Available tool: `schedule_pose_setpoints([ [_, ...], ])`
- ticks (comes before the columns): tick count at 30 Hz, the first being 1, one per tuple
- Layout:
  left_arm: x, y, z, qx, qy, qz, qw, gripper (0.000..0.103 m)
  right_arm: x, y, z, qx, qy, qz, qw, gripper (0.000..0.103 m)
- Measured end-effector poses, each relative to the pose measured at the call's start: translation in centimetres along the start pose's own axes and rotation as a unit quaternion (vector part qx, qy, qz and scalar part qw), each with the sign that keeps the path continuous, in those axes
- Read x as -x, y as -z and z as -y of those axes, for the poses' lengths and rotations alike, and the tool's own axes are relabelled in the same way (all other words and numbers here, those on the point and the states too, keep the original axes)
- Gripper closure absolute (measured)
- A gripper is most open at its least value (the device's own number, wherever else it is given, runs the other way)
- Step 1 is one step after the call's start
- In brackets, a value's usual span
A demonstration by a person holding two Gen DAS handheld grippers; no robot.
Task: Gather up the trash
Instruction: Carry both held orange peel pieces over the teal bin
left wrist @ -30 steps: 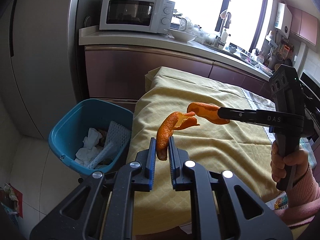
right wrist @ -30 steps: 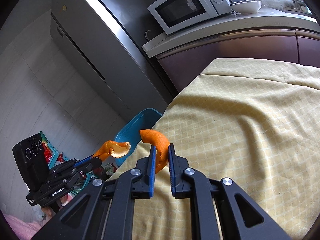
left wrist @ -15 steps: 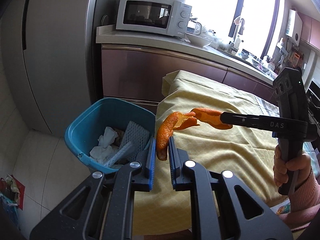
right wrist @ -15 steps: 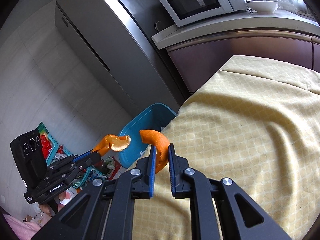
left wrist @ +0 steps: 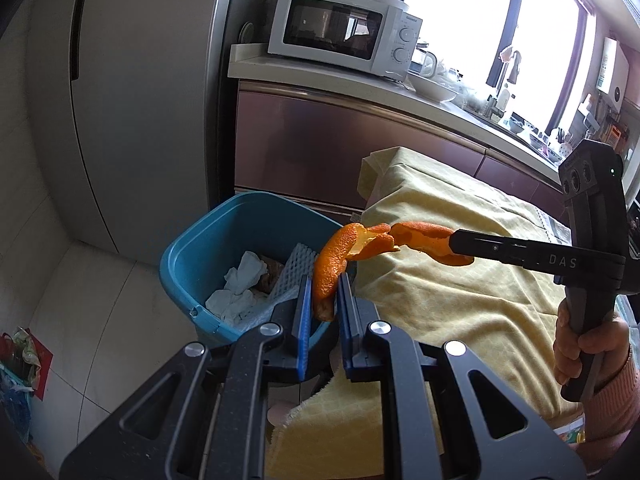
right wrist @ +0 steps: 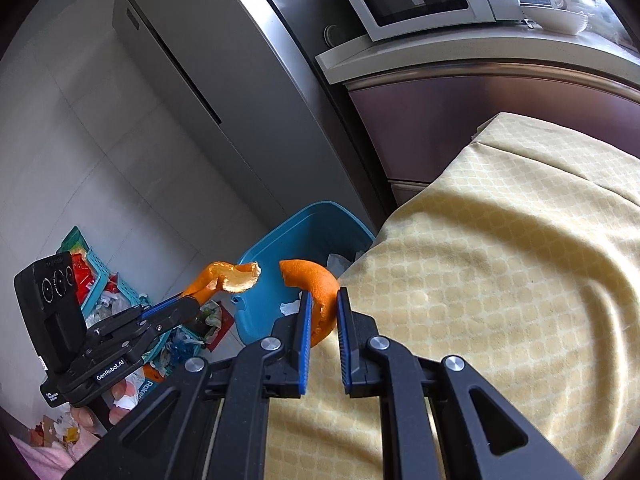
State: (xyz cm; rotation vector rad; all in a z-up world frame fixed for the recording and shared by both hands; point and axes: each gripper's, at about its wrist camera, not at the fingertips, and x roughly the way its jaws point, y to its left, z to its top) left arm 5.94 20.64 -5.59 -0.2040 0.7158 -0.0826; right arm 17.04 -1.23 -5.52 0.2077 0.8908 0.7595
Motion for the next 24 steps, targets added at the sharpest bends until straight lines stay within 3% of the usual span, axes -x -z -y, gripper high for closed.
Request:
schedule_pose_setpoints([
  [24, -3.8, 0.1, -2.7, 0.036, -0.028, -0.026, 0.9987, 0.09, -4.9, -1.3, -3.0, 0.045, 0.027, -0.04, 0.998, 0.092],
])
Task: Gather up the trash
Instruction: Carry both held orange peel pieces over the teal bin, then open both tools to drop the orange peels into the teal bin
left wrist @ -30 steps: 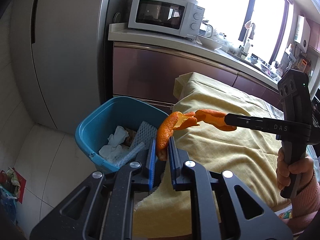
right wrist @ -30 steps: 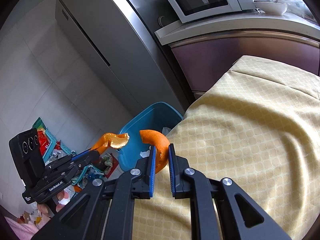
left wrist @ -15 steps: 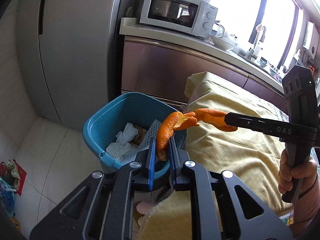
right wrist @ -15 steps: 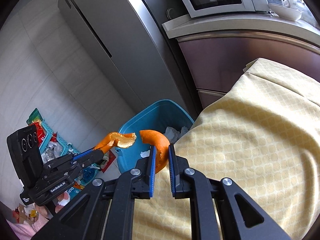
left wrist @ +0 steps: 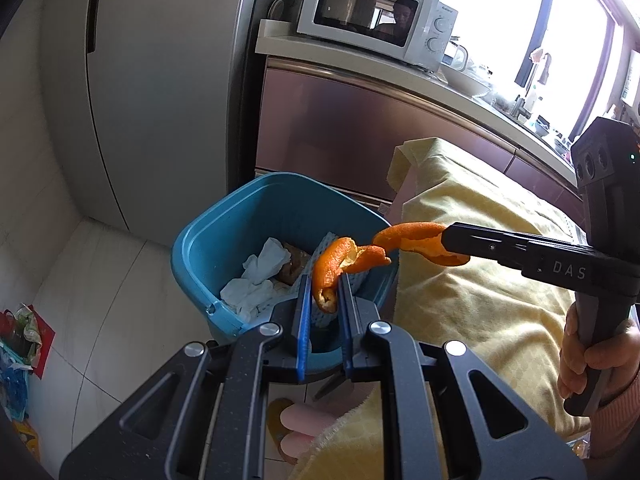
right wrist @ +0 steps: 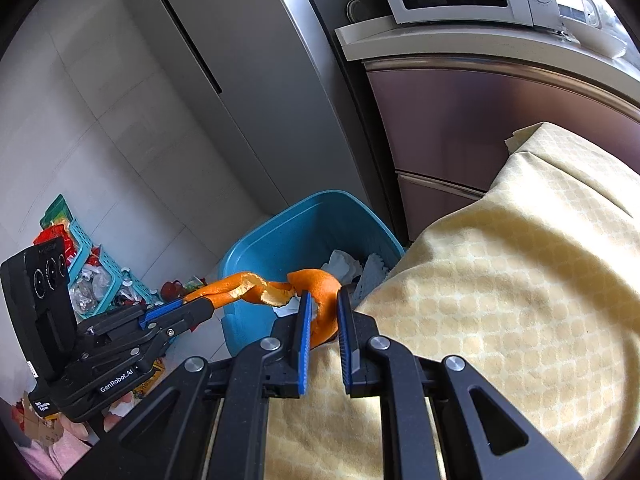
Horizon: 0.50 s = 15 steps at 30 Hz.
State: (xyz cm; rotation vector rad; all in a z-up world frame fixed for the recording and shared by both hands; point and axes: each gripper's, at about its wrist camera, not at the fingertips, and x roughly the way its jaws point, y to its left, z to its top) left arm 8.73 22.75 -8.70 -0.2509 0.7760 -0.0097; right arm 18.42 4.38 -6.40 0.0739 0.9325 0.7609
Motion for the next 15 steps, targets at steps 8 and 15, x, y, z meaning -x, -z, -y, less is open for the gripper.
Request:
schedule_pose_setpoints([
  [8, -1.5, -0.2, -0.4, 0.008, -0.007, -0.01, 0.9999, 0.09, -1.8, -0.7, -0.7, 0.012, 0.009, -0.012, 1.0, 0.091],
  [15, -2.5, -0.2, -0.2, 0.01, -0.009, -0.014, 0.9998, 0.09, -2.9, -1.1, -1.3, 0.024, 0.008, -0.019, 1.0, 0.093],
])
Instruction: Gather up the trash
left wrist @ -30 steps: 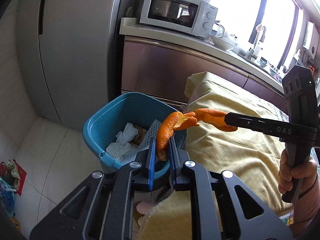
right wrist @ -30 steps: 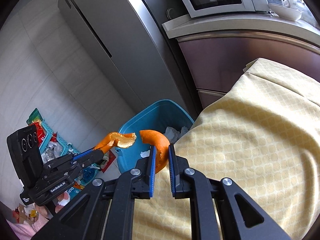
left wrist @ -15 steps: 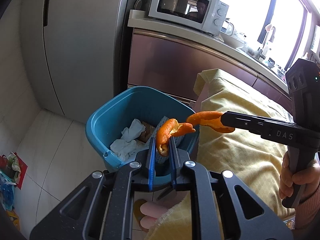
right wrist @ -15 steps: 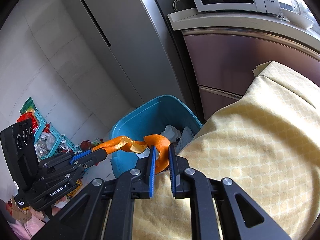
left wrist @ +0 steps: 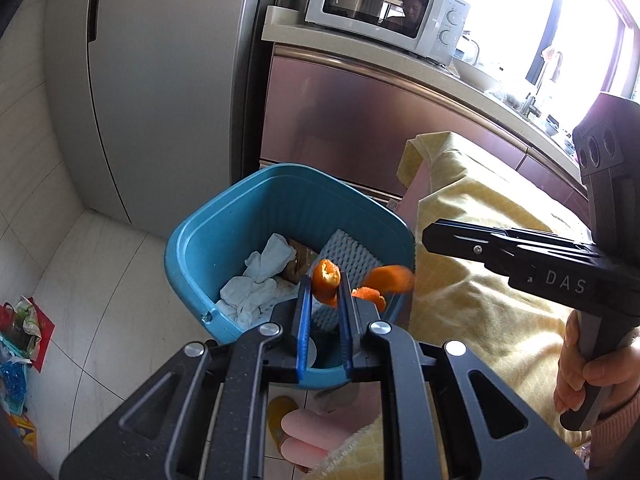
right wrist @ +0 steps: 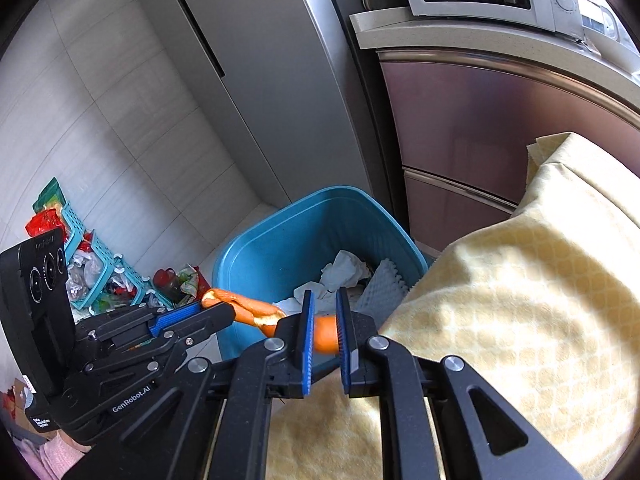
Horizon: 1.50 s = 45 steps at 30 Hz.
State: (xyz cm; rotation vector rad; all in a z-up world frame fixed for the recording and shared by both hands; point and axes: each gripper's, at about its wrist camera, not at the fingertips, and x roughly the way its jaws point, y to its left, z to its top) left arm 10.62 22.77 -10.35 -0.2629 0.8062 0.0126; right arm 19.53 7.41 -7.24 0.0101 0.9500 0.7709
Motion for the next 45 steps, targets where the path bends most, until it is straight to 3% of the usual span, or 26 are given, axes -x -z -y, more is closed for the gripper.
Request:
schedule_pose_setpoints([
  [11, -1.2, -0.1, 0.4, 0.001, -0.002, -0.005, 1.0, 0.083, 0.0, 0.2, 0.1, -0.003, -0.007, -0.002, 1.0, 0.092],
  [16, -0.4, -0.1, 0.7, -0.002, -0.002, 0.01, 0.9999, 0.062, 1.3, 0.6, 0.4, -0.007, -0.011, 0.011, 1.0, 0.09],
  [22, 1.6, 0.0, 1.3, -0.008, -0.005, 0.036, 0.9993, 0.042, 3.4, 1.5, 1.0, -0.011, -0.01, 0.03, 0.999, 0.08],
  [26, 3.4, 0.5, 2.0, -0.022, -0.01, 0.06, 0.9979, 0.028, 5.8, 2.5, 1.3, -0.007, 0.002, 0.057, 0.998, 0.058],
  [27, 3.9, 0.7, 2.2, -0.025, -0.011, 0.067, 0.9974, 0.019, 6.4, 2.8, 1.4, -0.008, 0.006, 0.064, 0.998, 0.052],
  [31, 5.7, 1.6, 3.4, -0.043, -0.013, 0.098, 0.9942, 0.006, 9.2, 4.6, 2.2, -0.014, 0.031, 0.097, 0.995, 0.037],
  [35, 7.5, 2.7, 5.3, -0.059, -0.019, 0.137, 0.9886, 0.005, 12.1, 7.0, 2.9, -0.017, 0.073, 0.135, 0.988, 0.019],
  [39, 8.8, 3.5, 7.1, -0.069, -0.016, 0.161, 0.9843, 0.005, 14.5, 9.7, 3.2, -0.021, 0.122, 0.166, 0.978, 0.008],
  [45, 10.2, 4.7, 10.2, -0.083, -0.011, 0.188, 0.9786, 0.005, 17.3, 13.1, 3.7, -0.03, 0.188, 0.204, 0.96, 0.007],
])
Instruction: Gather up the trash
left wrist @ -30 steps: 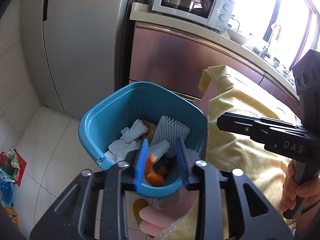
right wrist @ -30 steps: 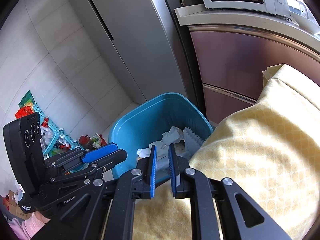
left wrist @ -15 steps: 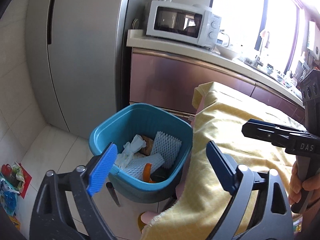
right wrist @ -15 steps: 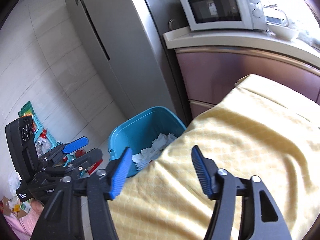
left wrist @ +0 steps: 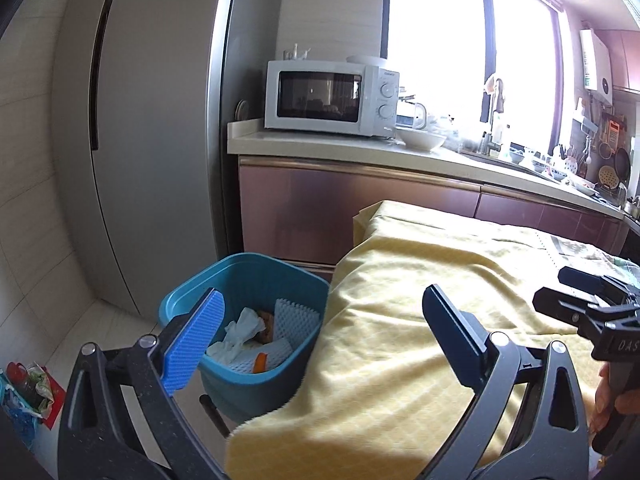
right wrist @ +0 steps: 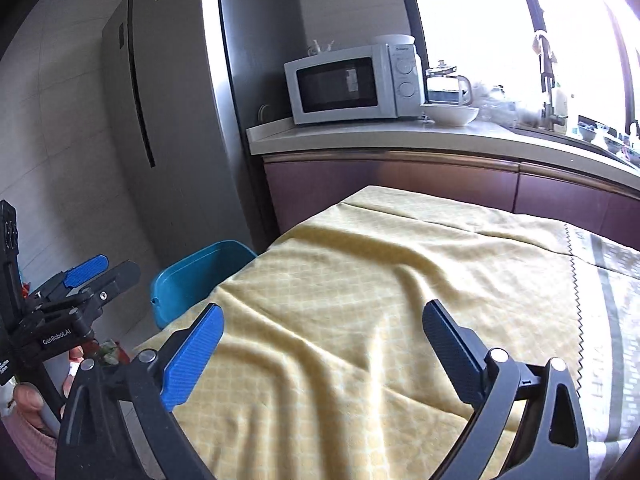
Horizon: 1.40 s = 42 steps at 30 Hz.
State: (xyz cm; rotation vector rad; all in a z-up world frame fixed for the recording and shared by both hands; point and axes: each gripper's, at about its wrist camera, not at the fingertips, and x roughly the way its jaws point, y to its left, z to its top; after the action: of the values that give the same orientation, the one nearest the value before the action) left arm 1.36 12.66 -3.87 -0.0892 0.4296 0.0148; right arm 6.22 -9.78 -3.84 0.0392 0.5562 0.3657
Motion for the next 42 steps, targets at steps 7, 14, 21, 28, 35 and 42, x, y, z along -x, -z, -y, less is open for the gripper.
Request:
schedule_pose_setpoints([
  [7, 1.6, 0.3, 3.7, -0.021, 0.008, 0.032, 0.9992, 0.005, 4.0, 2.0, 2.4, -0.012, 0.064, 0.053, 0.996, 0.007],
  [14, 2.5, 0.7, 6.5, -0.038, 0.022, 0.049, 0.9979, 0.005, 6.5, 3.3, 3.7, -0.022, 0.098, 0.083, 0.992, 0.007],
  [21, 3.3, 0.7, 7.7, -0.046, 0.027, 0.064, 0.9965, 0.006, 8.3, 4.1, 4.0, -0.026, 0.119, 0.111, 0.986, 0.007],
  [28, 3.7, 1.0, 8.5, -0.052, 0.028, 0.07, 0.9958, 0.005, 9.7, 4.6, 4.2, -0.02, 0.142, 0.136, 0.98, 0.007],
  [35, 4.0, 1.3, 9.1, -0.058, 0.033, 0.079, 0.9947, 0.005, 10.5, 4.9, 5.1, -0.032, 0.151, 0.148, 0.977, 0.007],
  [42, 4.4, 1.4, 9.6, -0.062, 0.034, 0.092, 0.9933, 0.005, 10.9, 5.3, 5.5, -0.034, 0.155, 0.154, 0.975, 0.007],
])
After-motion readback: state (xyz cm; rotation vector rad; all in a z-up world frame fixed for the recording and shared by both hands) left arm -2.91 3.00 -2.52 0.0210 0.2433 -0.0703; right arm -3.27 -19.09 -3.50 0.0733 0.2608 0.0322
